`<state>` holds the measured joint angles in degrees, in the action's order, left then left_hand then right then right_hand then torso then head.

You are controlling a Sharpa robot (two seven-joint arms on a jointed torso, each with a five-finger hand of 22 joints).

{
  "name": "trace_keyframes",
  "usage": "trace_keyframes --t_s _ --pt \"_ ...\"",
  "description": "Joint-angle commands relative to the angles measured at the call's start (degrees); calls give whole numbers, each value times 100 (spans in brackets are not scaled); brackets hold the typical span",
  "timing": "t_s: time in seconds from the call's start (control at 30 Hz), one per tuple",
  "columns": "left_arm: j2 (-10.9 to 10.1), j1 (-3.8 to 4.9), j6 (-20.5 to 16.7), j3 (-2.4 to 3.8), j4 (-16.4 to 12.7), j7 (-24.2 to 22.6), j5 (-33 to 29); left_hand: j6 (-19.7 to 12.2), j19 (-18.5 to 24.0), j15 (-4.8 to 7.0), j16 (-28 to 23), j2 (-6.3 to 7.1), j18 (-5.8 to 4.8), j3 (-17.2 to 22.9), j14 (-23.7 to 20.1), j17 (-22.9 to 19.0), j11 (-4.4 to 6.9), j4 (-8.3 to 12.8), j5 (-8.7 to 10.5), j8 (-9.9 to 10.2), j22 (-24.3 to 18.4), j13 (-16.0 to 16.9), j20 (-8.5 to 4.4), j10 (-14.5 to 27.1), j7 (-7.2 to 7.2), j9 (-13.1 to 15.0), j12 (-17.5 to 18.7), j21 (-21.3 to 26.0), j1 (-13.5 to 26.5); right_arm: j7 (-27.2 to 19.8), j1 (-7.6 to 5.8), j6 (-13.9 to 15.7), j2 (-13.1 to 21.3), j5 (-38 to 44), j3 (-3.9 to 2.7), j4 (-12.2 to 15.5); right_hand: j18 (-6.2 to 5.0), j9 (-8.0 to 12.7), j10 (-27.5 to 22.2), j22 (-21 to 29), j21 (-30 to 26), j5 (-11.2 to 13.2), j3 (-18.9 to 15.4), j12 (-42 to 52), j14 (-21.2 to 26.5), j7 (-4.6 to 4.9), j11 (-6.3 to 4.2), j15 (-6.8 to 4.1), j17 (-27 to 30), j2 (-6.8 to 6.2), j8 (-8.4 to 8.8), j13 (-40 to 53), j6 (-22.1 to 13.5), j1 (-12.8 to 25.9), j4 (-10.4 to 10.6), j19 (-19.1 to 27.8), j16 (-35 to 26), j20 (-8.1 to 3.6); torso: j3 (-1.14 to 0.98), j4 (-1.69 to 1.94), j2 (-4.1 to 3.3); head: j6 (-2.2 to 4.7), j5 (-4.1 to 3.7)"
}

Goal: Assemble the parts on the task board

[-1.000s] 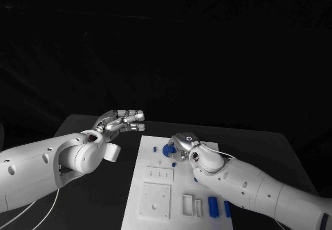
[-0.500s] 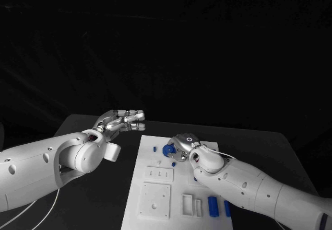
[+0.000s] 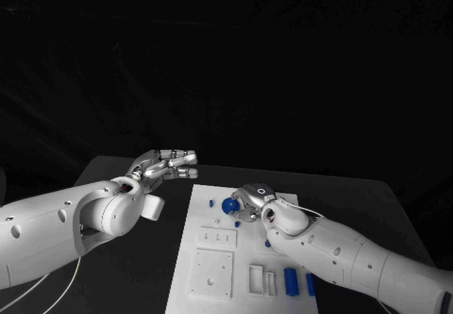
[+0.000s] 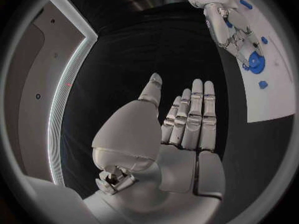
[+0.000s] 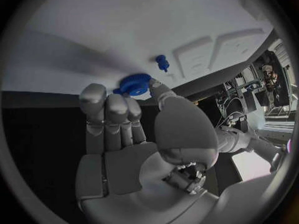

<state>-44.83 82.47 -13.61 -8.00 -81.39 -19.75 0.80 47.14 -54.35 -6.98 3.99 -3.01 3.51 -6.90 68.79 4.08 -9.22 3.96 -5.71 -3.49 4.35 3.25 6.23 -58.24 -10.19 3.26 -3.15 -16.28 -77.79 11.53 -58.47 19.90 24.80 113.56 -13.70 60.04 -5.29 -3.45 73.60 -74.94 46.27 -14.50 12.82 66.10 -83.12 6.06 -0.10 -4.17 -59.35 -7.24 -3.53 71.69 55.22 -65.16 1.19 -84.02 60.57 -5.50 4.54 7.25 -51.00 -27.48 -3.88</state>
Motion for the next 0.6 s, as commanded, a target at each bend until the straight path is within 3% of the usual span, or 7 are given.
trace_keyframes --t_s 0.03,0.2,0.43,0.5,0.6 --pt "-3 5 89 5 -17 -26 22 -24 47 12 -21 27 -6 7 -40 -9 6 29 6 22 -8 9 -10 24 7 -5 -28 -14 7 -30 14 -103 58 -157 3 20 -25 -5 0 -461 23 -33 0 36 2 2 27 19 -7 -9 4 7 92 44 39 -337 27 32 -3 -4 -1 -10 -2" --pt "-22 5 86 5 -21 -26 24 -24 47 12 -21 27 -6 7 -40 -9 6 29 6 22 -8 9 -10 24 7 -5 -28 -14 7 -14 49 -28 162 -213 3 111 -31 -7 5 -463 25 -42 0 45 2 3 32 24 -9 -5 3 12 155 49 47 -336 32 38 -7 -6 -4 -14 -3" --pt "-55 5 83 5 -28 -26 26 -24 47 12 -21 27 -6 7 -40 -9 6 29 6 22 -8 9 -10 24 7 -5 -28 -14 7 14 98 547 405 -298 -15 349 -47 -8 10 -466 35 -31 6 51 2 7 37 28 -16 -56 3 11 186 19 61 -337 43 44 -13 -19 2 4 -29" --pt "-65 5 81 5 -25 -28 26 -24 47 12 -21 27 -6 7 -40 -9 6 29 6 22 -8 9 -10 24 7 -5 -28 -14 7 -23 101 672 500 -346 -39 444 -50 -8 2 -469 40 -272 40 39 2 22 47 35 -16 -91 2 1 188 -19 36 -336 42 50 -10 -20 5 14 -34" --pt "-82 5 78 5 -17 -28 27 -24 47 12 -21 27 -6 7 -40 -9 6 29 6 22 -8 9 -10 24 7 -5 -28 -14 7 -77 103 768 642 -439 -80 594 -49 -6 4 -474 55 -350 38 38 2 23 48 37 -19 -123 4 -3 166 -6 36 -337 46 54 -16 -27 6 29 -48"
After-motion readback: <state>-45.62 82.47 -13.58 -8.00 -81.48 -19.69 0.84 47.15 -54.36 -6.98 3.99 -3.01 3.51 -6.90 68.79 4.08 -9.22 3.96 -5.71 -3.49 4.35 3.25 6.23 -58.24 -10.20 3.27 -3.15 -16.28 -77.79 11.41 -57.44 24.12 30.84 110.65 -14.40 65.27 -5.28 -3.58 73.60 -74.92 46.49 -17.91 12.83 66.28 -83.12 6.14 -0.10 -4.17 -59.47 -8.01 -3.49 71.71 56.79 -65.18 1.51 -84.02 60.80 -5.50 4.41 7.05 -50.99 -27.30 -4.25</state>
